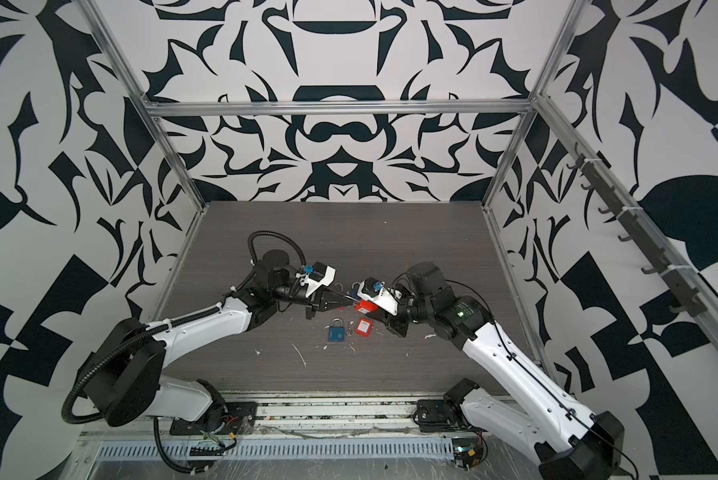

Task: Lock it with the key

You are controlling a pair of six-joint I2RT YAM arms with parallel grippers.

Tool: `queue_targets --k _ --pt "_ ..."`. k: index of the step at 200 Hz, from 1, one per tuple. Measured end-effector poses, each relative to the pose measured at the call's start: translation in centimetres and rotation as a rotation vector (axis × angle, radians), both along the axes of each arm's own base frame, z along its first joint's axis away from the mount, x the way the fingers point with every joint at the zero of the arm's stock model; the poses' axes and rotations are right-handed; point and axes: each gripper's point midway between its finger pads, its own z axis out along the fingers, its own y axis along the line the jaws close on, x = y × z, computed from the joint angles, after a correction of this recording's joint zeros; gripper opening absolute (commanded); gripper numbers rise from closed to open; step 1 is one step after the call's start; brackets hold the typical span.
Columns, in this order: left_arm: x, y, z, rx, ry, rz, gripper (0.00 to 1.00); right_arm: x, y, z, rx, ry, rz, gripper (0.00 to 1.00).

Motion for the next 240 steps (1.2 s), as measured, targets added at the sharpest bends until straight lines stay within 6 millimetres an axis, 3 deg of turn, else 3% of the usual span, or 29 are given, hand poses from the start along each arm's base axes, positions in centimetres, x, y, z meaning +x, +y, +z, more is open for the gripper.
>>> queue_targets --k 33,57,92,130,240 --pt "-0.1 -0.1 0.2 0.003 0.006 -0.019 0.00 0.0 -0.1 0.0 -0.005 -0.005 0.001 0.36" --pt "0.3 -0.5 1.0 0.019 0.009 -0.022 0.00 -0.1 -0.9 -0.5 -0.055 -0.024 -0.006 0.41" --pt "0.6 -0.7 2.3 0.025 -0.015 -0.030 0.00 -1.1 -2.5 -0.9 -0.122 -0.038 -0.019 0.39" --pt "0.4 -0.7 1.7 0.052 -0.007 -0.044 0.00 -1.8 -3.4 -0.7 -0.141 -0.049 -0.029 0.34" --pt "-0.4 -0.6 0.6 0.118 -0.007 -0.069 0.00 -1.0 -2.5 -0.9 -0.139 -0.056 0.001 0.11"
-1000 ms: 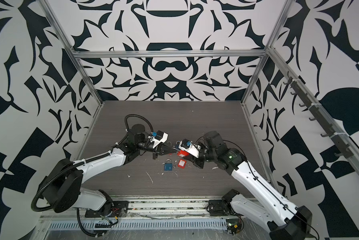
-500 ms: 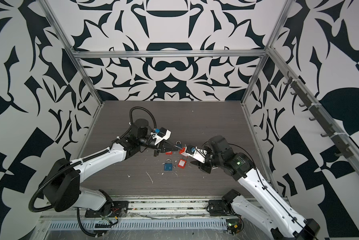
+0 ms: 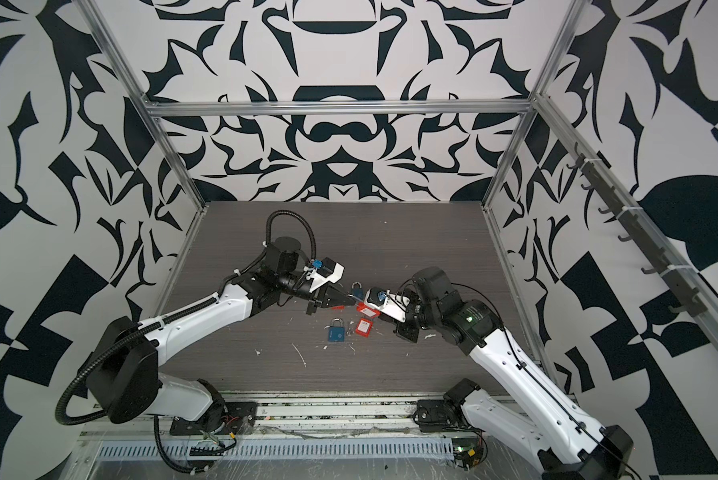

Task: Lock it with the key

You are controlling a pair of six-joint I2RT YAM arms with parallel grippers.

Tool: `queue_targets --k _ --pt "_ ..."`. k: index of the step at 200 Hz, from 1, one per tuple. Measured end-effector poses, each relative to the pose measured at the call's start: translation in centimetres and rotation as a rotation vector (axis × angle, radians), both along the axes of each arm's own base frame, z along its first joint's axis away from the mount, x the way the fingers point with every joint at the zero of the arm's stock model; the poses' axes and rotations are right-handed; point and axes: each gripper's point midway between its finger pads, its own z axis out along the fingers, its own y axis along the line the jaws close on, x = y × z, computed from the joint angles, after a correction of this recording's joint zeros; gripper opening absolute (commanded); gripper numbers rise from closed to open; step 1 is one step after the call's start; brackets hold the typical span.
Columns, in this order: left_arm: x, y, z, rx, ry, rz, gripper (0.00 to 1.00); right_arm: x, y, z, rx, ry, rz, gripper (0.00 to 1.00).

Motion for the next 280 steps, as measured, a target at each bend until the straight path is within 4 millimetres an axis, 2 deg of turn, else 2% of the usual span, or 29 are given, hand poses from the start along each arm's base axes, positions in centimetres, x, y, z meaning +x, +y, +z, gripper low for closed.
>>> queue_targets --k 17,31,62,103,141,173,280 --pt "0.0 0.0 0.1 0.000 -0.016 -0.003 0.00 -0.1 0.1 0.0 0.006 0.008 0.003 0.07" --pt "0.1 -0.1 0.2 -0.003 -0.033 -0.003 0.00 -0.1 0.1 0.1 0.012 0.015 -0.002 0.00" --pt "0.1 0.0 0.4 0.006 -0.045 -0.006 0.00 -0.2 0.1 0.1 0.017 0.024 -0.008 0.00" --pt "1.2 0.3 1.1 0.017 -0.045 0.005 0.00 0.6 0.3 0.5 0.044 -0.007 -0.022 0.00" --pt "1.8 0.1 0.3 0.038 -0.028 0.013 0.00 1.3 0.2 -0.7 0.076 -0.009 -0.050 0.00" --pt "2.1 0.0 0.3 0.034 -0.046 0.021 0.00 1.7 -0.1 -0.7 0.098 -0.005 -0.060 0.00" --pt "1.8 0.1 0.1 0.016 -0.108 -0.005 0.00 1.8 -0.3 -1.0 0.106 -0.002 -0.023 0.00"
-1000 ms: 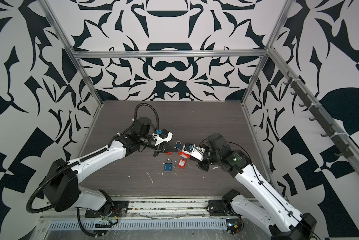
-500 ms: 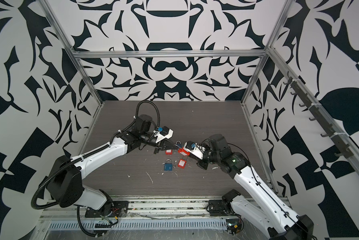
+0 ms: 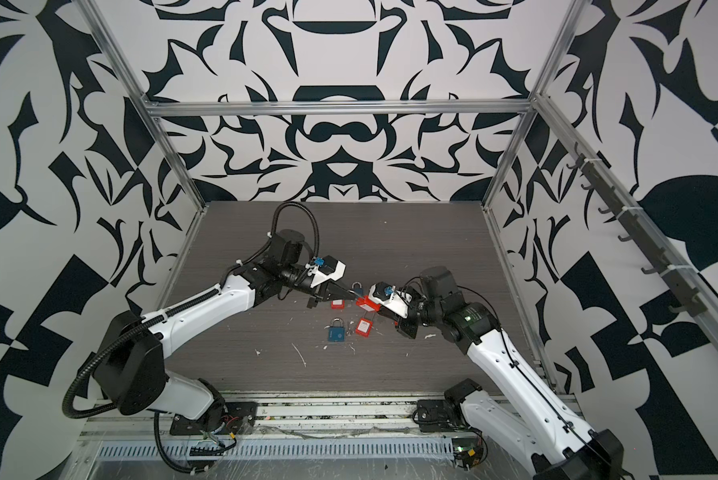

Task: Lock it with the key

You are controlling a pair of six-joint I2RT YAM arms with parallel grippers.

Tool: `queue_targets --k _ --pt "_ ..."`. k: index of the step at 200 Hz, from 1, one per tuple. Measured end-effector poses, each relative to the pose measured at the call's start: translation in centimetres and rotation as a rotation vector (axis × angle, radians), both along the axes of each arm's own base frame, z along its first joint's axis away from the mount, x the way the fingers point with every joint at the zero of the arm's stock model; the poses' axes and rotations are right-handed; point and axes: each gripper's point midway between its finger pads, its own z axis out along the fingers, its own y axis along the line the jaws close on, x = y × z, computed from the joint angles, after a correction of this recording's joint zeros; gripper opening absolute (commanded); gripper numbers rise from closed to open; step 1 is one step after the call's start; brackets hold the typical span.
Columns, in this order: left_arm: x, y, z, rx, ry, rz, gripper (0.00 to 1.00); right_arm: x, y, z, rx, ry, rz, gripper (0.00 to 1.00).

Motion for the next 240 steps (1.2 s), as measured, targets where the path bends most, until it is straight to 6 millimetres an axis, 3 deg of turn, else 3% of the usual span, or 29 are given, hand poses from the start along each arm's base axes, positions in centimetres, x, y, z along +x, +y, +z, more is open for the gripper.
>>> queue_targets --k 65,146,240 --pt "1.4 -1.0 -0.1 -0.005 0.005 0.015 0.00 1.3 -1.2 0.2 -0.049 -0.104 -0.076 0.00" --pt "2.7 -2.5 0.1 -0.015 0.103 0.002 0.00 1.6 -2.3 0.7 -0.055 -0.127 -0.143 0.00" --pt "1.0 -1.2 -0.6 -0.011 0.011 -0.044 0.00 -0.2 -0.7 -0.1 -0.040 0.061 -0.020 0.00"
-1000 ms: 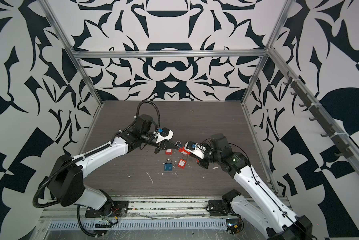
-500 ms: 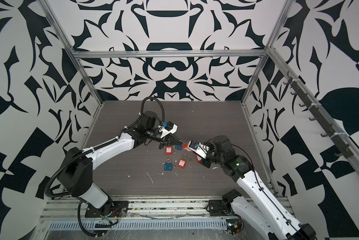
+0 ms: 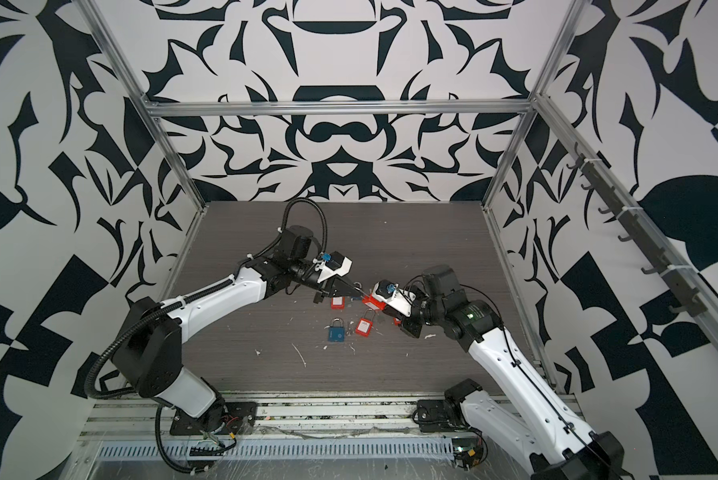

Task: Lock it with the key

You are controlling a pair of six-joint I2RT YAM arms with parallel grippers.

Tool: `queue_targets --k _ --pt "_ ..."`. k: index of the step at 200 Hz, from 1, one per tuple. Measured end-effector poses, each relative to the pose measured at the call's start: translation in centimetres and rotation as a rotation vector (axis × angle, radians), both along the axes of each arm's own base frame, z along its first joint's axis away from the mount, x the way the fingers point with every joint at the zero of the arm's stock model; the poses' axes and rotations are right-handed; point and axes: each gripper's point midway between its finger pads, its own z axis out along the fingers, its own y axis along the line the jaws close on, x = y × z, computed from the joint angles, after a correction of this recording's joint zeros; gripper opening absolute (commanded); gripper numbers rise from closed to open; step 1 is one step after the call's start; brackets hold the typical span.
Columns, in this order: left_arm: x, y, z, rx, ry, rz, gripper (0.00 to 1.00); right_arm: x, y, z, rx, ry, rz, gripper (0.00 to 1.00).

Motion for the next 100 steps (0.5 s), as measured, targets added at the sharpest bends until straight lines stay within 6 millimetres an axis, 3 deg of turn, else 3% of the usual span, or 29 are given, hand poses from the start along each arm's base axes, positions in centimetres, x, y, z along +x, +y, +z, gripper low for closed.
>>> queue_targets --k 50,100 --pt "-0.8 1.3 -0.3 0.007 -0.030 0.015 0.00 -0.5 1.1 -0.3 0.011 0.111 0.067 0.00" --pt "-0.4 1.9 -0.2 0.037 0.000 0.044 0.00 0.5 0.4 -0.8 -0.043 0.038 0.028 0.00"
